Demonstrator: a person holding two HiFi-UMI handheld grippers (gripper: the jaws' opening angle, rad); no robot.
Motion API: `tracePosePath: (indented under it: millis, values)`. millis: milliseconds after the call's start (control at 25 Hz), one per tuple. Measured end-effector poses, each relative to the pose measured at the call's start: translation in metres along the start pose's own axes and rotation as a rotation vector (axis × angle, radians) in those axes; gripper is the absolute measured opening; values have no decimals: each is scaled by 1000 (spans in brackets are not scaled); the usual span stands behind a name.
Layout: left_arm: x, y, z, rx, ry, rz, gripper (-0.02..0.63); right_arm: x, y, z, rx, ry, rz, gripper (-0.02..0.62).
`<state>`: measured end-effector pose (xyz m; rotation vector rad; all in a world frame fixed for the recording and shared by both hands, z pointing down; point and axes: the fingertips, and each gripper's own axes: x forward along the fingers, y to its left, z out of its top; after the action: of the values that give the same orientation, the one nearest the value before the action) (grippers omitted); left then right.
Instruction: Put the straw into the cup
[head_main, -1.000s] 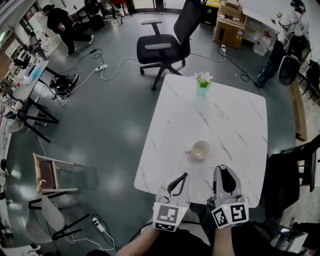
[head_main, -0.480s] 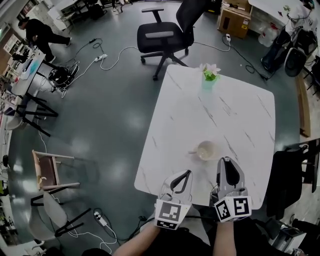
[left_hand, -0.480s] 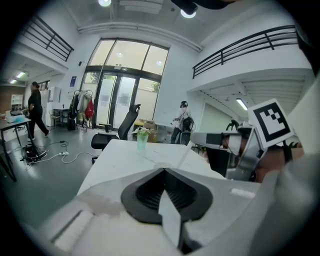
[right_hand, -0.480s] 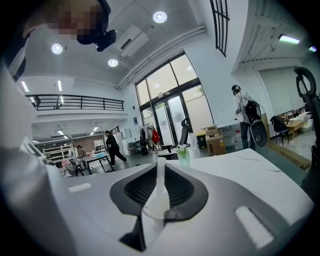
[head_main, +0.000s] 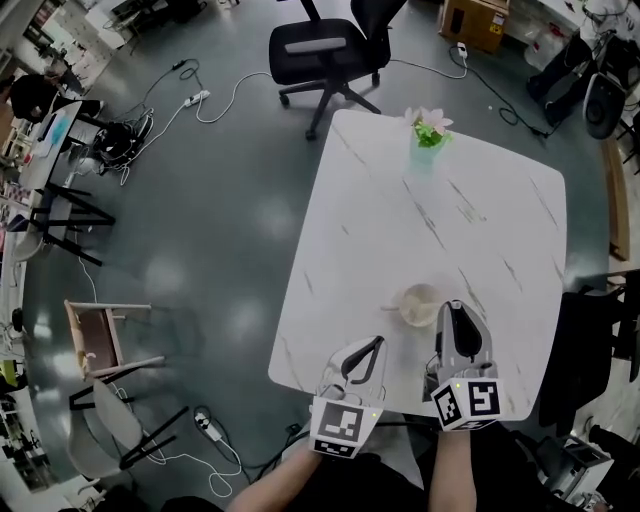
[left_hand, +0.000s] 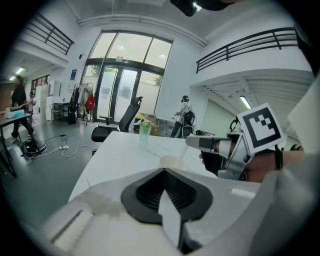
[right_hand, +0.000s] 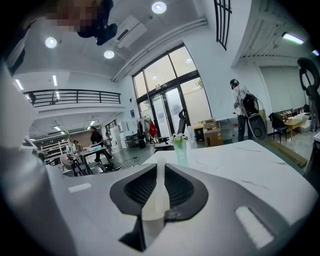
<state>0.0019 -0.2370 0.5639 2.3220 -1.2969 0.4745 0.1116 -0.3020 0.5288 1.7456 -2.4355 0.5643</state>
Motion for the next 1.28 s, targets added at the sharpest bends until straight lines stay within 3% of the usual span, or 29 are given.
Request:
tracePosePath:
  millis: [520, 960, 1120, 1280]
  values:
    - [18, 11, -13, -26, 45, 1, 2, 26, -11, -33, 22, 71, -13, 49]
    - [18, 13, -10, -22, 47, 5, 2, 27, -15, -44, 22, 69, -58, 54]
    - [14, 12, -5, -13, 38, 8, 2, 23, -16, -43, 26, 71, -56, 122]
    - [11, 10, 2, -3, 24, 12, 2, 14, -19, -32, 24, 49, -69, 124]
